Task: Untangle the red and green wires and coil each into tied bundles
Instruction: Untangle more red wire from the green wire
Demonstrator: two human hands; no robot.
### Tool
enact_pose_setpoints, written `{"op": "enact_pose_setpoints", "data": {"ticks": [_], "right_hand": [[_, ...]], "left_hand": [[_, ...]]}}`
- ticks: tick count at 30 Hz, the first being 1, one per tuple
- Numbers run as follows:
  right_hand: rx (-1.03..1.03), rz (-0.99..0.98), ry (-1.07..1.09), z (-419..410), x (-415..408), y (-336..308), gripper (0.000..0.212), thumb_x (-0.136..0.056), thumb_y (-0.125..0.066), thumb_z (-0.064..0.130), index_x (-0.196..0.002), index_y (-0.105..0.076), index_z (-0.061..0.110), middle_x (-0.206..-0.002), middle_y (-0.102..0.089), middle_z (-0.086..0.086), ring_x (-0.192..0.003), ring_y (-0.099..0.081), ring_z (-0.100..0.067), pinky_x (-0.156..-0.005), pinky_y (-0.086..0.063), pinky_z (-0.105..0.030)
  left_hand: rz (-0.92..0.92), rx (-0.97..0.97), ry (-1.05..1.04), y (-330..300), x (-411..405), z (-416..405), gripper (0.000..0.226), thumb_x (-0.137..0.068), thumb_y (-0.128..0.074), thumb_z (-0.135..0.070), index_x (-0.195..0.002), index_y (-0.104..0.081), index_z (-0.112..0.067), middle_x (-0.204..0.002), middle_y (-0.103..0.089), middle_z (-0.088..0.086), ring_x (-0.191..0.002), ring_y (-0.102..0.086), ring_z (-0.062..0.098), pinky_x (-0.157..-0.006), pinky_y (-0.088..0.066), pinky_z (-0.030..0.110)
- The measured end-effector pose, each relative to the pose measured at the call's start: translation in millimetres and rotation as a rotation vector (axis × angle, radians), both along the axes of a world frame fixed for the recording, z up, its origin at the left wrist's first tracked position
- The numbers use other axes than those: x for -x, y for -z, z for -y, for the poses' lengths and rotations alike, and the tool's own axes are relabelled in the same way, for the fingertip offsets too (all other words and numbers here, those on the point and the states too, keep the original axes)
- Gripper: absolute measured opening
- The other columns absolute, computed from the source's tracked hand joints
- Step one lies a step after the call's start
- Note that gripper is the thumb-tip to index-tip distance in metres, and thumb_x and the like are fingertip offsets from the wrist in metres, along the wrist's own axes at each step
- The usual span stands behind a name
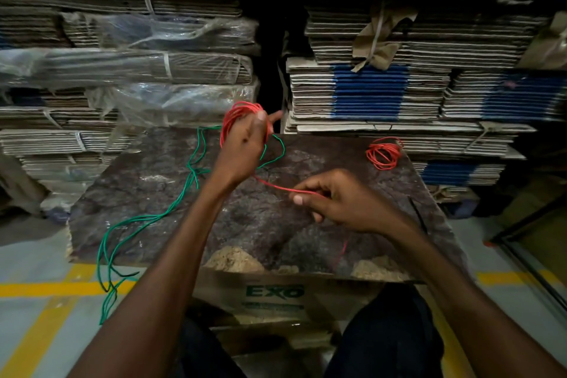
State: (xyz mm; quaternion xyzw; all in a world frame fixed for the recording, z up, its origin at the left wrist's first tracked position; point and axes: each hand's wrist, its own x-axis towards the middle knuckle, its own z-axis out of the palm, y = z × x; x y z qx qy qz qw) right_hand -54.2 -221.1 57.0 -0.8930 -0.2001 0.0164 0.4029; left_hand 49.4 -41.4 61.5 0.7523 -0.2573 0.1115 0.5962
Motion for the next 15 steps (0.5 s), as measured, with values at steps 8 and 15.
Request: {"op": "enact_pose_setpoints", "data": {"ticks": [8, 15], "right_hand": [[0.148, 0.301, 0.154, 31.9, 13.0, -51.8, 0.018, -0.087, -0.066, 0.041, -0.091, -0.076, 0.026, -0.063, -0.07, 0.007, -0.058, -0.065, -0.006, -0.062, -0.054, -0.041], [0.329, 0.758, 0.319, 46.1, -14.3, -64.4, 0.028, -0.087, -0.059, 0.054, -0.095, -0.076, 0.033, -0.088, -0.075, 0.012, -0.079, -0.069, -0.015, -0.059, -0.052, -0.038]], "left_hand": [[0.214, -0.409, -0.021, 29.7, 5.4, -0.3, 0.038, -0.099, -0.032, -0.035, -0.076, -0.055, -0.015, -0.073, -0.069, -0.001, -0.063, -0.056, 0.003, -0.063, -0.039, 0.026], [-0.073, -0.131, 0.206, 32.7, 37.0, 9.6, 0.043, -0.098, -0.027, -0.035, -0.069, -0.049, -0.012, -0.042, -0.051, -0.005, -0.067, -0.066, 0.032, -0.065, -0.048, 0.026]]}}
